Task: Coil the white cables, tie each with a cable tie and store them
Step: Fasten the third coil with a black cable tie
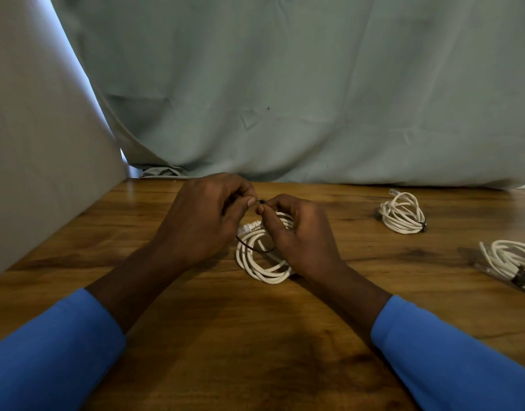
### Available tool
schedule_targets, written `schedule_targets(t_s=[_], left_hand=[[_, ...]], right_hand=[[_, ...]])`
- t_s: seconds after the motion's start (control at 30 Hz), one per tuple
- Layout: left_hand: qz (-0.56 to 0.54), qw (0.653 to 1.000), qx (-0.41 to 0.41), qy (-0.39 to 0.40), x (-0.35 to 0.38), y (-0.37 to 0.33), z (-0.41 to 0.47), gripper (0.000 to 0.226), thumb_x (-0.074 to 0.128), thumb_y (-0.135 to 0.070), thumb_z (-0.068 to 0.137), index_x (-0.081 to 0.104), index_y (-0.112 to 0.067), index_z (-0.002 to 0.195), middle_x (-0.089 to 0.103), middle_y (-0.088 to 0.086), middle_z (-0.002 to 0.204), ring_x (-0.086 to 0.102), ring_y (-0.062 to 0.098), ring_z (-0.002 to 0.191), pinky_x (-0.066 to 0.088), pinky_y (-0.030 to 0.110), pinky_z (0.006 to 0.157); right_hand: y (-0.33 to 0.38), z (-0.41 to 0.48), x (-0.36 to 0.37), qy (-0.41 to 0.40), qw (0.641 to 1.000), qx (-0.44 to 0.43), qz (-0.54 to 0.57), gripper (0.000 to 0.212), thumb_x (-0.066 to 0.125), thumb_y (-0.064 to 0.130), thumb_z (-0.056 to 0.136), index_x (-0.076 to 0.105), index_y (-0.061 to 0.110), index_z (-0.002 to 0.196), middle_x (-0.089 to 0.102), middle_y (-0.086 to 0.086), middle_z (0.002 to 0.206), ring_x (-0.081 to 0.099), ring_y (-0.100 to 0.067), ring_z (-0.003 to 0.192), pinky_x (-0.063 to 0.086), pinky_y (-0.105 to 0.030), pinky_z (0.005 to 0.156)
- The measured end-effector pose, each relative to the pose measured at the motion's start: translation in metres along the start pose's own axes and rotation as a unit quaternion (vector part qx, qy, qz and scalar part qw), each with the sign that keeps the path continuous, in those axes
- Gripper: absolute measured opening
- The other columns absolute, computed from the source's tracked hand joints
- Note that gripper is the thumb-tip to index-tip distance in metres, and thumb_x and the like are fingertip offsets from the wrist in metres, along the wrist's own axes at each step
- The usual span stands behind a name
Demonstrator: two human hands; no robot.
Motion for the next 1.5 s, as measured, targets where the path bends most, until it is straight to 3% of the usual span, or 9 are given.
schedule_targets(t_s=[0.23, 0.43, 0.63, 0.97, 1.1, 1.17, 1.23, 1.33, 1.5], left_hand=[[0.060, 0.997, 0.042, 0.008, 0.002, -0.008, 0.002, 0.011, 0.064, -0.026, 0.094, 0.073, -0.019, 0.094, 0.065, -0.009, 0.082, 0.052, 0.005, 0.069, 0.040, 0.027, 0.062], [0.096, 0.994, 0.047, -0.003, 0.001, -0.012, 0.002, 0.003, 0.069, -0.020, 0.095, 0.071, -0.019, 0.093, 0.052, -0.014, 0.079, 0.046, 0.006, 0.067, 0.034, 0.026, 0.064], [0.113, 0.992, 0.049, -0.002, 0.008, -0.015, 0.000, 0.013, 0.062, -0.029, 0.091, 0.069, -0.018, 0.090, 0.063, -0.005, 0.080, 0.057, 0.015, 0.068, 0.037, 0.027, 0.065], [0.123, 0.991, 0.044, -0.034, 0.008, -0.017, -0.004, 0.004, 0.068, -0.022, 0.091, 0.066, -0.018, 0.092, 0.064, -0.002, 0.082, 0.060, 0.018, 0.071, 0.030, 0.023, 0.065], [0.115, 0.991, 0.057, -0.028, 0.009, -0.018, -0.002, 0.004, 0.069, -0.022, 0.091, 0.069, -0.018, 0.092, 0.065, -0.004, 0.082, 0.061, 0.017, 0.071, 0.039, 0.028, 0.066], [0.055, 0.998, 0.030, -0.031, 0.008, -0.015, -0.003, 0.005, 0.069, -0.021, 0.092, 0.073, -0.018, 0.092, 0.068, -0.007, 0.080, 0.062, 0.012, 0.070, 0.047, 0.028, 0.066], [-0.081, 0.993, -0.076, -0.044, 0.008, 0.000, -0.004, 0.002, 0.076, -0.016, 0.092, 0.078, -0.017, 0.091, 0.074, -0.006, 0.077, 0.068, 0.008, 0.070, 0.052, 0.023, 0.066], [-0.286, 0.930, -0.227, -0.036, 0.020, 0.021, -0.009, 0.015, 0.084, -0.011, 0.080, 0.078, -0.012, 0.094, 0.077, 0.006, 0.077, 0.070, 0.010, 0.067, 0.055, 0.018, 0.064], [-0.432, 0.844, -0.319, -0.005, 0.030, 0.027, -0.014, 0.035, 0.083, -0.012, 0.066, 0.076, -0.003, 0.100, 0.076, 0.013, 0.075, 0.071, 0.009, 0.062, 0.052, 0.016, 0.056]], right_hand=[[0.002, 0.000, -0.001, -0.006, 1.000, -0.009, -0.010, 0.018, 0.067, 0.033, 0.100, 0.078, 0.020, 0.096, 0.076, 0.010, 0.081, 0.070, -0.005, 0.073, 0.056, -0.042, 0.067], [0.003, 0.000, -0.001, -0.008, 1.000, -0.010, -0.021, 0.018, 0.066, 0.034, 0.100, 0.078, 0.021, 0.096, 0.076, 0.010, 0.082, 0.070, -0.005, 0.074, 0.056, -0.041, 0.067], [0.000, 0.000, -0.001, -0.011, 1.000, -0.004, -0.023, 0.023, 0.063, 0.037, 0.098, 0.079, 0.021, 0.096, 0.077, 0.009, 0.082, 0.070, -0.006, 0.073, 0.056, -0.041, 0.066], [-0.001, -0.001, 0.001, -0.009, 1.000, -0.012, -0.014, 0.028, 0.059, 0.040, 0.098, 0.080, 0.023, 0.102, 0.080, 0.009, 0.090, 0.073, -0.007, 0.079, 0.057, -0.042, 0.070], [0.002, -0.002, 0.001, -0.010, 1.000, -0.026, -0.006, 0.027, 0.057, 0.036, 0.099, 0.080, 0.021, 0.103, 0.079, 0.007, 0.089, 0.073, -0.010, 0.077, 0.057, -0.042, 0.067], [0.000, -0.002, 0.000, -0.013, 1.000, -0.022, -0.006, 0.026, 0.057, 0.035, 0.098, 0.080, 0.022, 0.102, 0.079, 0.007, 0.086, 0.073, -0.011, 0.075, 0.056, -0.043, 0.065], [-0.001, -0.002, 0.001, -0.010, 1.000, -0.017, -0.012, 0.026, 0.057, 0.035, 0.099, 0.079, 0.023, 0.103, 0.078, 0.007, 0.085, 0.072, -0.011, 0.074, 0.056, -0.043, 0.065], [0.000, -0.001, 0.002, -0.011, 0.999, -0.027, -0.020, 0.028, 0.056, 0.038, 0.100, 0.079, 0.025, 0.109, 0.079, 0.007, 0.089, 0.073, -0.010, 0.078, 0.057, -0.042, 0.067], [0.006, -0.001, 0.001, 0.003, 0.998, -0.054, -0.006, 0.029, 0.056, 0.036, 0.102, 0.077, 0.027, 0.119, 0.081, 0.008, 0.100, 0.075, -0.010, 0.087, 0.059, -0.043, 0.072]])
Point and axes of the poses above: each hand's wrist, its own z-axis towards the middle knuckle, its own x-axis out of the palm, y = z × x, the point moved 7 cm from there along z, towards the middle knuckle
